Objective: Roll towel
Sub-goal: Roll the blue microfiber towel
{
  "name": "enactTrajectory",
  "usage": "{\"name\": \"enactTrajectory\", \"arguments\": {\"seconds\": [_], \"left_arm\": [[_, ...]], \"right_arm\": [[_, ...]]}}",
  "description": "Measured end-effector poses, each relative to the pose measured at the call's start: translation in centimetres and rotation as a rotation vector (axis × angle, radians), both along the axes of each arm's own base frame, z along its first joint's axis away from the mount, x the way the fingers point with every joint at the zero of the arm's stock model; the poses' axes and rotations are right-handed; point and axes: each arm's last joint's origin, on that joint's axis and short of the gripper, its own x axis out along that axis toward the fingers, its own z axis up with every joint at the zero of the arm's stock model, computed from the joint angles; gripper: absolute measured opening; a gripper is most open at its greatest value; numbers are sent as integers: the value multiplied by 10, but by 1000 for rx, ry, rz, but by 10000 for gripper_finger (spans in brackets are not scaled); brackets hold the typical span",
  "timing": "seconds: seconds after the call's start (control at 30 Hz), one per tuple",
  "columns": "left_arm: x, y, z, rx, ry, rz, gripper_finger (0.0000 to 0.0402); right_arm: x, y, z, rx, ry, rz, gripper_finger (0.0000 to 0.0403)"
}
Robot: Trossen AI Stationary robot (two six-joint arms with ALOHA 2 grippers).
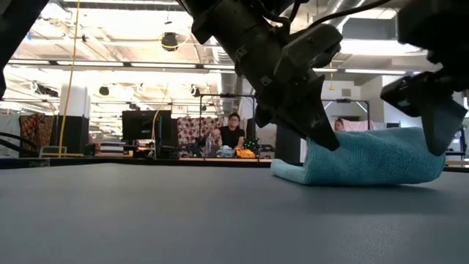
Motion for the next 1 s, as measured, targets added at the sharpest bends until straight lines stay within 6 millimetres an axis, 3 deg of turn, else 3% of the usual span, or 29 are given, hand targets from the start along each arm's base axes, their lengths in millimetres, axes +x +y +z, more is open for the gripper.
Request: {"name": "enactTrajectory", "arguments": {"seconds": [0.2, 0.33, 0.87, 1.0], "left_arm": [[0, 0, 0, -6, 0, 5, 0], [0, 0, 0, -7, 1, 7, 0], [0, 1, 0, -12, 6, 14, 0], [-1, 0, 1, -3, 3, 4, 0]], "right_arm": [[-5, -10, 10, -278, 73, -73, 270], [-4, -11, 21, -426, 15, -110, 270], [5, -19, 27, -469, 6, -99, 270], [4, -26, 18, -474, 18, -123, 270]]}}
